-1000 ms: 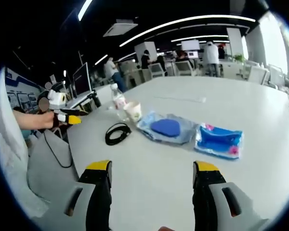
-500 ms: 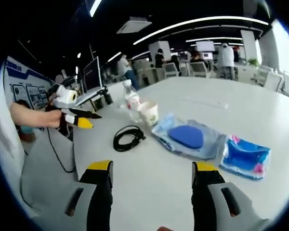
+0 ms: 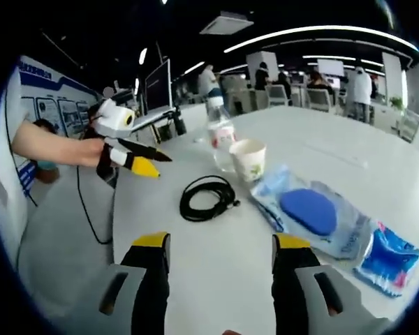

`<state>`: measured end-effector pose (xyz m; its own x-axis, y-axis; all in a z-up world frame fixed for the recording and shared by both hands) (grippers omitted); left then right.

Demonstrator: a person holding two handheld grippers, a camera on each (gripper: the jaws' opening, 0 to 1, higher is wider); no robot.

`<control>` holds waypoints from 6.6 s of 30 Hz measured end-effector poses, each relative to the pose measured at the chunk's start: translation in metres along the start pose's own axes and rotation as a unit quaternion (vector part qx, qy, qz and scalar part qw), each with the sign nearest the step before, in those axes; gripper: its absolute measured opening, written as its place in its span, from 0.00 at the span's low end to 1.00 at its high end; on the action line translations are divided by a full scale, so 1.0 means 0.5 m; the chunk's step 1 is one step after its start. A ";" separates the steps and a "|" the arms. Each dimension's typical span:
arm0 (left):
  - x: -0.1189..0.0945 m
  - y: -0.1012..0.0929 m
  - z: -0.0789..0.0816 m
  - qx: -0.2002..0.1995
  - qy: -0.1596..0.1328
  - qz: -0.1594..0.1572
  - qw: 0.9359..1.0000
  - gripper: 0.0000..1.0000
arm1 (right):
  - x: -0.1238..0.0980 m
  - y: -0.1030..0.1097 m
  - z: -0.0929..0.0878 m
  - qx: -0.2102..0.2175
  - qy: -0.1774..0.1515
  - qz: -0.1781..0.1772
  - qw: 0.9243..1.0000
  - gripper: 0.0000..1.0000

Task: Arrange the tabletop items into an orderly group along one side of the table until the central work area is clear of visible clutter.

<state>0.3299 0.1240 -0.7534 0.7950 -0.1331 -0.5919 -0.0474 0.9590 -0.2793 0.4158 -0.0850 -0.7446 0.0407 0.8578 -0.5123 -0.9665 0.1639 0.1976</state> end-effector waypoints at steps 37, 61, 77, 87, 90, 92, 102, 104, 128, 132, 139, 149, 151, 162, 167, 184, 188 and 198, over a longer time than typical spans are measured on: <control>0.099 0.012 -0.041 -0.039 0.039 0.034 0.998 0.44 | 0.220 -0.007 -0.006 0.144 0.065 -0.034 0.987 0.39; 0.113 0.000 -0.054 -0.076 0.038 0.042 0.995 0.08 | 0.232 -0.005 -0.011 0.168 0.066 -0.058 0.982 0.11; 0.080 -0.037 -0.020 -0.079 0.016 0.027 0.996 0.03 | 0.174 0.002 0.026 0.169 0.030 -0.055 0.984 0.10; 0.085 -0.097 0.001 -0.063 0.022 0.008 0.998 0.03 | 0.106 -0.021 0.035 0.184 0.003 -0.074 0.980 0.10; 0.087 -0.112 0.015 -0.053 0.022 0.003 0.998 0.03 | 0.087 -0.026 0.033 0.185 -0.001 -0.079 0.980 0.10; 0.091 -0.124 0.022 -0.045 0.025 -0.002 0.999 0.03 | 0.076 -0.029 0.031 0.188 -0.004 -0.082 0.979 0.10; 0.122 -0.204 0.039 -0.014 0.042 -0.037 0.998 0.01 | -0.004 -0.072 0.009 0.202 -0.021 -0.120 0.972 0.10; 0.131 -0.228 0.038 -0.009 0.047 -0.053 0.997 0.01 | -0.019 -0.081 0.002 0.205 -0.023 -0.126 0.970 0.09; 0.241 -0.446 0.069 0.065 0.079 -0.144 0.984 0.01 | -0.219 -0.187 -0.075 0.256 -0.063 -0.225 0.938 0.08; 0.256 -0.482 0.067 0.073 0.087 -0.159 0.981 0.01 | -0.250 -0.206 -0.092 0.265 -0.069 -0.241 0.931 0.08; 0.285 -0.538 0.064 0.096 0.101 -0.179 0.974 0.02 | -0.296 -0.231 -0.121 0.273 -0.072 -0.260 0.924 0.08; 0.320 -0.585 0.047 0.112 0.125 -0.190 0.967 0.02 | -0.323 -0.264 -0.161 0.280 -0.067 -0.264 0.921 0.08; 0.327 -0.588 0.043 0.105 0.129 -0.189 0.968 0.02 | -0.325 -0.267 -0.167 0.281 -0.064 -0.263 0.921 0.08; 0.348 -0.601 0.024 0.101 0.143 -0.189 0.966 0.02 | -0.325 -0.286 -0.193 0.283 -0.050 -0.259 0.922 0.08; 0.358 -0.603 0.007 0.099 0.153 -0.187 0.965 0.02 | -0.320 -0.292 -0.211 0.283 -0.038 -0.255 0.924 0.08; 0.381 -0.603 -0.020 0.086 0.174 -0.176 0.965 0.02 | -0.307 -0.308 -0.241 0.277 -0.016 -0.244 0.929 0.08; 0.385 -0.604 -0.025 0.084 0.178 -0.171 0.965 0.02 | -0.305 -0.312 -0.243 0.270 -0.008 -0.243 0.932 0.08; 0.391 -0.602 -0.038 0.082 0.185 -0.164 0.965 0.02 | -0.301 -0.312 -0.257 0.261 0.007 -0.240 0.935 0.08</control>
<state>0.4880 -0.1953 -0.7995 0.4783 -0.4874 -0.7305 0.2902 0.8729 -0.3923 0.5277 -0.3022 -0.8059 0.4319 0.6182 -0.6568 -0.5821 0.7473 0.3206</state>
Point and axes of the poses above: the point that each gripper's makers call its tool centre point, and the gripper's own axes: x roughly forward along the fingers, y roughly to its left, z roughly out of its top, the point moved 3 cm from there along -x, roughly backward along the fingers
